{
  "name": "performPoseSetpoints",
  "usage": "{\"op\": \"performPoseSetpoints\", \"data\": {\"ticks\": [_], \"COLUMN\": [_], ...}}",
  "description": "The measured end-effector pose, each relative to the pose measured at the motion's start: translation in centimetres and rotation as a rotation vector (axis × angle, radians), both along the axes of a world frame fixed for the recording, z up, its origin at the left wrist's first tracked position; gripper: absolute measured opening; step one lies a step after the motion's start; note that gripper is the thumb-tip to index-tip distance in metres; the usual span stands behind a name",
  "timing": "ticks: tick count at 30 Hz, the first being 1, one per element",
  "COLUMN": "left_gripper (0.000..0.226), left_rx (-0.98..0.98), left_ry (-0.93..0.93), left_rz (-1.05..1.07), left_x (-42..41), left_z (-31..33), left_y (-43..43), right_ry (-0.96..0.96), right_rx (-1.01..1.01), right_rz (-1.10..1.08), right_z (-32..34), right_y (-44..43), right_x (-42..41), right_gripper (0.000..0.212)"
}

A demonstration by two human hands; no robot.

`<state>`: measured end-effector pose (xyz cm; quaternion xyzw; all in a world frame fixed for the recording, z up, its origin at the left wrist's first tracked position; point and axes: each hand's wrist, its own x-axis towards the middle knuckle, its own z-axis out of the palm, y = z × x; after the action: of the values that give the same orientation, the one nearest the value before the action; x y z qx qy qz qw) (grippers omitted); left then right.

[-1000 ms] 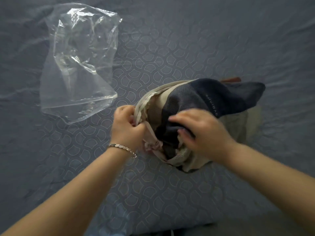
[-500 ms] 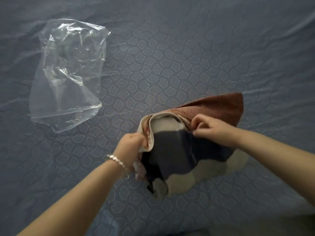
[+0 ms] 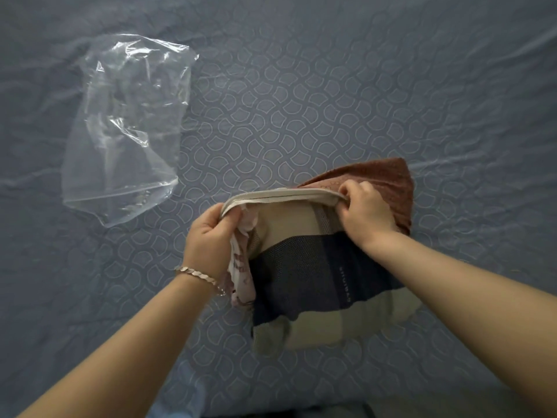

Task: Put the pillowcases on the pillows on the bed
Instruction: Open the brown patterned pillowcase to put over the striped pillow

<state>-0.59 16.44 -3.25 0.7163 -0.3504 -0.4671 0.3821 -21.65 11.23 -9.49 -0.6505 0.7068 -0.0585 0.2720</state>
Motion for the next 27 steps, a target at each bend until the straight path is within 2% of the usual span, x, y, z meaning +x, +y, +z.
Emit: {"op": "performPoseSetpoints", "data": {"ticks": [2,3,4,6,8,9,10,11,12,13,14,16,17,19,21,22,24,25,27], "left_gripper": [0.023,0.024,0.026,0.021,0.007,0.016,0.031,0.039,0.039,0.036,0.034,0.034,0.035,0.045,0.056,0.053,0.037,0.036,0.056], "left_rx": [-0.021,-0.047,-0.093,-0.247,-0.4,-0.393,-0.2,0.082,0.317,0.46,0.489,0.484,0.464,0.537,0.647,0.596,0.361,0.256,0.175], "left_ry": [-0.02,-0.02,-0.046,-0.257,-0.563,-0.672,-0.706,-0.716,-0.746,-0.791,-0.838,-0.929,-0.959,-0.927,-0.822,-0.785,-0.723,-0.69,-0.571], "left_rz": [-0.011,-0.025,-0.04,-0.191,-0.578,-0.834,-1.115,-1.318,-1.491,-1.602,-1.654,-1.577,-1.461,-1.22,-1.067,-0.981,-0.775,-0.731,-0.783], "left_x": [-0.6,-0.8,-0.8,-0.7,0.1,0.3,0.3,-0.4,-0.8,-1.5,-1.9,-2.4,-2.1,-1.1,-1.1,-1.4,-2.0,-2.4,-2.7], "left_z": [-0.1,-0.2,-0.3,-0.1,-1.4,-2.0,-2.2,-1.9,-1.9,-2.3,-2.7,-2.8,-3.4,-4.6,-6.0,-6.5,-7.5,-7.8,-7.2], "left_y": [-0.1,-0.1,0.2,1.2,3.5,4.9,6.0,7.0,7.7,8.0,8.1,8.1,8.2,9.0,10.7,11.3,12.3,12.2,11.6], "right_ry": [-0.188,-0.268,-0.31,-0.249,-0.053,0.041,0.12,0.169,0.211,0.254,0.3,0.394,0.429,0.446,0.429,0.404,0.37,0.372,0.311], "right_rx": [-0.067,-0.153,-0.269,-0.377,-0.317,-0.209,-0.124,-0.068,-0.044,-0.028,-0.03,0.017,0.081,0.231,0.32,0.331,0.313,0.279,0.104], "right_rz": [-0.169,-0.181,-0.089,0.314,0.695,0.786,0.838,0.867,0.892,0.907,0.899,0.8,0.703,0.56,0.503,0.475,0.421,0.399,0.385], "right_z": [1.5,2.6,3.7,5.7,5.1,4.3,3.3,2.2,1.1,0.0,-0.8,-2.4,-3.0,-4.0,-4.9,-5.1,-5.2,-5.1,-4.5], "right_y": [-0.9,-0.9,-0.6,1.0,3.8,5.3,6.5,7.8,8.7,9.4,9.8,10.8,11.3,12.6,13.7,13.9,14.0,14.0,14.3], "right_x": [-0.8,-1.9,-3.3,-6.9,-10.8,-12.2,-12.8,-12.9,-12.6,-12.2,-11.9,-12.1,-12.4,-13.2,-13.0,-12.5,-10.9,-10.0,-8.1], "right_gripper": [0.018,0.018,0.02,0.027,0.027,0.023,0.019,0.019,0.02,0.022,0.024,0.035,0.044,0.068,0.086,0.089,0.093,0.096,0.098]}}
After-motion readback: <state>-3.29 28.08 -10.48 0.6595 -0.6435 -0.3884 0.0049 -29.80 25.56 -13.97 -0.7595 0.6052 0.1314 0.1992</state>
